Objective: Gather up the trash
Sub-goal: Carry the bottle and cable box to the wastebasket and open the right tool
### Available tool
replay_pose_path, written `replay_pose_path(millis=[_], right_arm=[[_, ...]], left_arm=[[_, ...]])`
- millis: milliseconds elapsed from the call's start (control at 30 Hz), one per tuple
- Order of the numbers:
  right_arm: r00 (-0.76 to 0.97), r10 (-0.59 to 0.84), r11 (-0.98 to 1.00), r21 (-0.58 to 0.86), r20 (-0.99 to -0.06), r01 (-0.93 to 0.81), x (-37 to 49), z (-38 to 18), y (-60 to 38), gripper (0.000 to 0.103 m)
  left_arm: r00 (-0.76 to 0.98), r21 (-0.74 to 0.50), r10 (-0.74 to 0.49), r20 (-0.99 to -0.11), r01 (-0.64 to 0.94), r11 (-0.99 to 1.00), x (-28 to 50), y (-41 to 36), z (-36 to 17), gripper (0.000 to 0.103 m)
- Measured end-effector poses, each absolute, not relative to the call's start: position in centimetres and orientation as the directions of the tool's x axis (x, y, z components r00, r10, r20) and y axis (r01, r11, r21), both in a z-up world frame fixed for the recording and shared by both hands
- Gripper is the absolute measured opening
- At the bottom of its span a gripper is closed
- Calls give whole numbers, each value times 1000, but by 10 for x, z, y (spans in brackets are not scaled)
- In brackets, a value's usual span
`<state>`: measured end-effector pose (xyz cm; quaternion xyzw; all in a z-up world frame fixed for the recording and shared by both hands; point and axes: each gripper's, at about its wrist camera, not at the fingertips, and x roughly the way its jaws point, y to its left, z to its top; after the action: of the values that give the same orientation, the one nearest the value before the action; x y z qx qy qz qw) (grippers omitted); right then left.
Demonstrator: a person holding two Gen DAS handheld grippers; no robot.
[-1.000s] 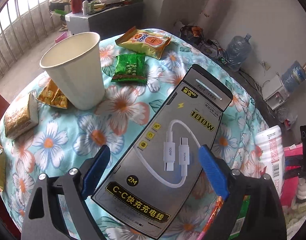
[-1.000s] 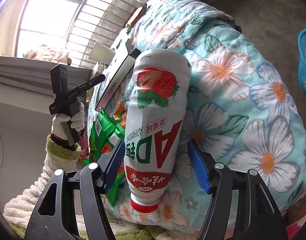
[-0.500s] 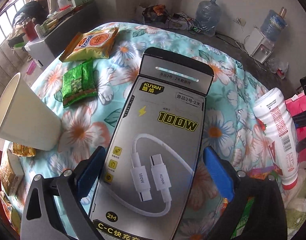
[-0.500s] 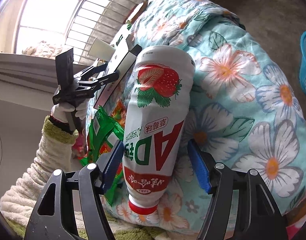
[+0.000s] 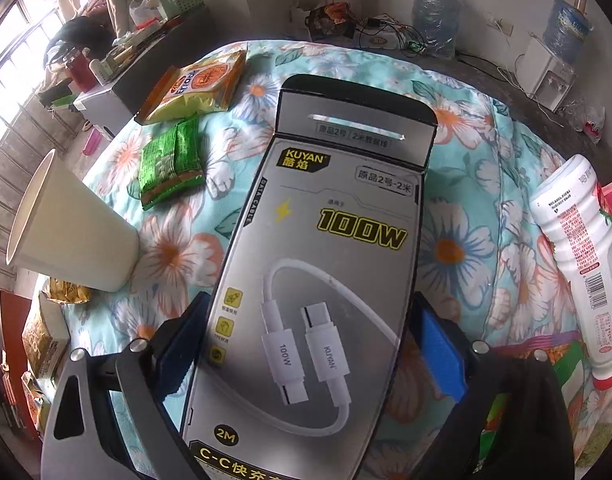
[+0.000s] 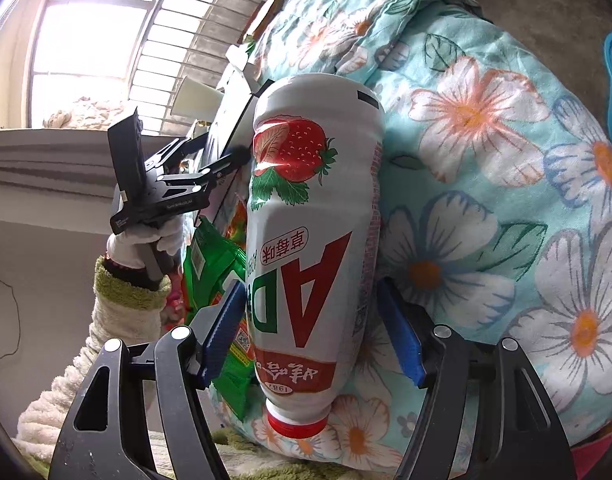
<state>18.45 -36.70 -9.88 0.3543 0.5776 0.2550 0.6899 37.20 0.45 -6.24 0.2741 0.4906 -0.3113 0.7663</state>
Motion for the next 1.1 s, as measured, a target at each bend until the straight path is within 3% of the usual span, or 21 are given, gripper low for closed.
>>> replay_pose_path(millis=[467, 1100], right_arm=[[240, 729, 641, 762, -642, 90, 190, -102, -357, 61], [312, 740, 595, 796, -595, 108, 178, -95, -383, 58]], left_arm=[[498, 245, -138, -856, 626, 740, 360, 12, -29, 92], [607, 332, -111, -787, 568, 753, 321, 18, 15, 92]])
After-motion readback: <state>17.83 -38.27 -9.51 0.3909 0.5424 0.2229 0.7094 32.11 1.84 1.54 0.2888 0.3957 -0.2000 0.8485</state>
